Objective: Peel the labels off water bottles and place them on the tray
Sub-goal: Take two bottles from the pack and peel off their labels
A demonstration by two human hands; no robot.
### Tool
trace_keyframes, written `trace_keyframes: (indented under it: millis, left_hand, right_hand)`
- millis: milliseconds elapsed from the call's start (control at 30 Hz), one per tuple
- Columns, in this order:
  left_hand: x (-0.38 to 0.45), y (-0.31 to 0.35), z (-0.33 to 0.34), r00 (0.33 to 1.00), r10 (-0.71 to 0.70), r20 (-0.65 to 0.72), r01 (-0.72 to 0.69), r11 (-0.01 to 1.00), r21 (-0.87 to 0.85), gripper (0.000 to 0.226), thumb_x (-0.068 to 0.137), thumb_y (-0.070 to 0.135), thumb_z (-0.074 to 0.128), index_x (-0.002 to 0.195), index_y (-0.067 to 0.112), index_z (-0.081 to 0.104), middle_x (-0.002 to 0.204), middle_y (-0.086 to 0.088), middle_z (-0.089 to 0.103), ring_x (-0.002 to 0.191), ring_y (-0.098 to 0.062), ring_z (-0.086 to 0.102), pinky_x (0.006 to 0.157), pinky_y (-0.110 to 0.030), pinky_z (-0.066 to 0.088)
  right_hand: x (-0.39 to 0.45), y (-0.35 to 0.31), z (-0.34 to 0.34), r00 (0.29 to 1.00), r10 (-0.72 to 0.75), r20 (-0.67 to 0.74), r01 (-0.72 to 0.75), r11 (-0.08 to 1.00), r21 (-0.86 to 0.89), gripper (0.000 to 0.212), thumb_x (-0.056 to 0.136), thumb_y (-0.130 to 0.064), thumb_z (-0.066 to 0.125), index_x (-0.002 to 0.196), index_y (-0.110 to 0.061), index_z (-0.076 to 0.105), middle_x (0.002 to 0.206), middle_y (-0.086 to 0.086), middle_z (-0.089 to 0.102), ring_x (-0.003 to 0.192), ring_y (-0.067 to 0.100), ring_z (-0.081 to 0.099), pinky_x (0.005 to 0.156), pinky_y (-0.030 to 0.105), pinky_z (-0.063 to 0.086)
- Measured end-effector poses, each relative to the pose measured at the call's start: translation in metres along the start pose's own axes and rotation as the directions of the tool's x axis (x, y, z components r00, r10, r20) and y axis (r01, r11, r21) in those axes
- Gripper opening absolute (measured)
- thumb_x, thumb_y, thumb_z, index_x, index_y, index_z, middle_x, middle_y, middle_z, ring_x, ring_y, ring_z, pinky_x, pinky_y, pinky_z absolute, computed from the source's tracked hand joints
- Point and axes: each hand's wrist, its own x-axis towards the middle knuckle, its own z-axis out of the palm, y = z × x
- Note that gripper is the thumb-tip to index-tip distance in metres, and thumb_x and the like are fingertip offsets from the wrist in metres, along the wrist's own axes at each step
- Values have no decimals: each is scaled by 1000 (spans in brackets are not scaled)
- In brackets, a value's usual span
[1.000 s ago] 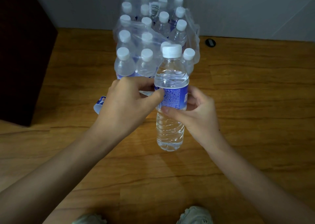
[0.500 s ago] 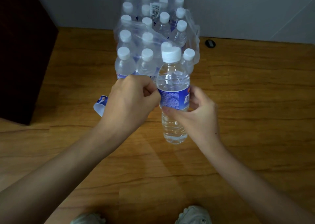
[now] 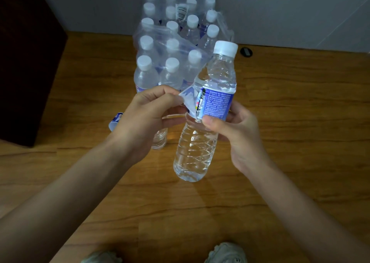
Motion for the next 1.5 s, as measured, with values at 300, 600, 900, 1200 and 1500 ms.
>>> trace_keyframes:
  millis: [300, 600, 900, 1200, 1500]
  left_hand:
    - [2, -2, -1, 1000, 19, 8, -18, 999, -30, 25, 89, 8, 51, 66, 15, 58, 76, -2, 69, 74, -13, 67, 65, -28, 56]
    - [-1, 1, 1, 993, 96, -70, -94, 995, 39, 24, 94, 6, 45, 73, 15, 52, 73, 2, 64, 72, -10, 66, 57, -28, 58]
    - [-7, -5, 2, 902, 432, 4, -382, 792, 476, 24, 84, 26, 63, 104, 24, 51, 89, 4, 62, 74, -10, 61, 61, -22, 52]
    - [-5, 1, -3, 842, 521, 143, -484, 609, 629, 15, 86, 9, 56, 97, 17, 60, 82, 14, 61, 72, -11, 61, 52, -23, 47]
    - [-6, 0, -5, 842, 531, 99, -487, 666, 565, 22, 86, 7, 55, 98, 23, 64, 74, -13, 64, 56, -26, 52, 46, -31, 41]
  right_hand:
    - [0, 2, -4, 998, 58, 36, -59, 998, 24, 38, 55, -16, 82, 90, -25, 71, 87, -3, 75, 84, 24, 70, 69, 34, 57]
    - [1, 3, -2, 984, 136, 118, -147, 985, 87, 63, 36, -51, 90, 91, -27, 75, 101, 23, 51, 92, 34, 45, 76, 50, 34]
    - [0, 3, -3, 983, 147, 111, -154, 987, 54, 66, 39, -52, 88, 98, -25, 73, 104, 27, 64, 89, 42, 50, 75, 56, 40]
    - [0, 6, -3, 981, 150, 120, -156, 987, 38, 69, 40, -50, 89, 101, -22, 72, 108, 32, 62, 93, 58, 52, 78, 64, 39]
    - [-1, 6, -3, 975, 153, 161, -170, 981, 96, 64, 36, -53, 89, 92, -26, 74, 102, 19, 56, 94, 35, 47, 77, 51, 33]
